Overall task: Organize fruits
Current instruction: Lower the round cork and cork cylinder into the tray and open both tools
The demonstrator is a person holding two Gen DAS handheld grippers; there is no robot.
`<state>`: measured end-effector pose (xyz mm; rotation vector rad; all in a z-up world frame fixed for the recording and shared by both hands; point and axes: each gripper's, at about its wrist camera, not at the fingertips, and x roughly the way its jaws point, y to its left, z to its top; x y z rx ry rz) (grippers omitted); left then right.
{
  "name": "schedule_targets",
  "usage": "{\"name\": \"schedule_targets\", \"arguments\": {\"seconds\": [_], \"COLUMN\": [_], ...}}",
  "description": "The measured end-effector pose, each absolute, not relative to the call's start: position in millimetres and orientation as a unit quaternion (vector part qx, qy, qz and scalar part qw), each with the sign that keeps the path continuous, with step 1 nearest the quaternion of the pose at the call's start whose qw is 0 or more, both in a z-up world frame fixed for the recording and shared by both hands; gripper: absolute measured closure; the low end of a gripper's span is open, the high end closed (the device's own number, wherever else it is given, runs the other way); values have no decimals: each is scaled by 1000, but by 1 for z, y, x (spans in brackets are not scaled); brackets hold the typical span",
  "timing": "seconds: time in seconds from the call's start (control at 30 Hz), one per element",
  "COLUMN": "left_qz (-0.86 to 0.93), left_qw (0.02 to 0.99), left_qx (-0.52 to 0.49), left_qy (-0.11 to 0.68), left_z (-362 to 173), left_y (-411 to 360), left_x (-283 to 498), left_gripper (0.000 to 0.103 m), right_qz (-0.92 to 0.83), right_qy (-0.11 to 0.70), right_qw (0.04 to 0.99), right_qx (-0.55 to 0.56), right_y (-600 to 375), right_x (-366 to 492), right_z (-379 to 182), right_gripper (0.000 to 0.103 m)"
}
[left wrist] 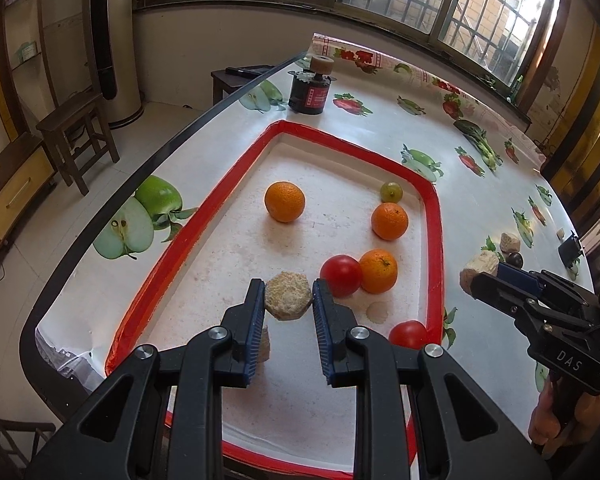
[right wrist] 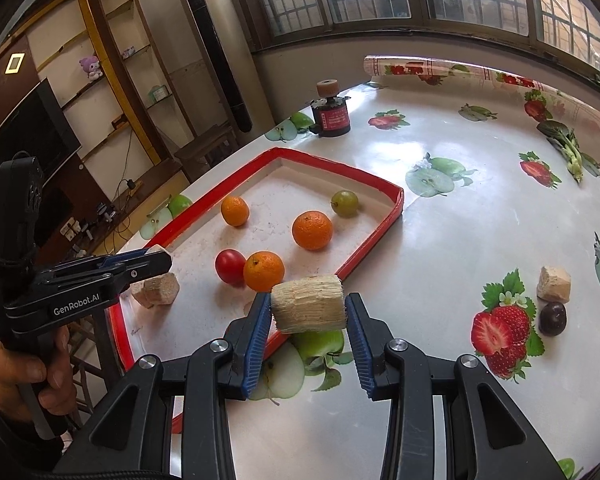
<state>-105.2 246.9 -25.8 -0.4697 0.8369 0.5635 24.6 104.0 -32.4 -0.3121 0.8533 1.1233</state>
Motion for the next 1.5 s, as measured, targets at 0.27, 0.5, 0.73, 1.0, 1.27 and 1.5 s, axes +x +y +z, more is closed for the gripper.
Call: {"name": "schedule_targets", "arguments": {"seconds": [0.27, 0.5, 0.73, 1.0, 1.27, 1.5], "left_qz": [274, 275, 273, 267, 264, 270], "left_qw": [847, 841, 833, 828, 825, 814], "left_qx": [-230, -233, -237, -240, -241, -245], "left_qy": [394, 405, 419, 430, 438, 453], "left_z": [-25, -33, -46, -56, -61, -66], "left_y": [267, 281, 289, 289, 288, 291], "left_x": [-94, -76, -64, -57, -51, -49], "left_gripper": [82, 82, 82, 82, 82, 81], "right_qz": [511, 501, 500, 496, 495, 492], "right_qy": [390, 397, 406, 411, 418, 423], "right_qw": [752, 753, 748, 748, 745, 745], "right_qx": [-145, -155, -162, -157, -158, -154], "right_y": [138, 171, 189, 190, 191, 190], "right_x": [52, 78, 87, 97, 101, 102], "right_z": [-32, -39, -53, -57, -65, -66], "right_gripper": [64, 64, 64, 66, 66, 63]}}
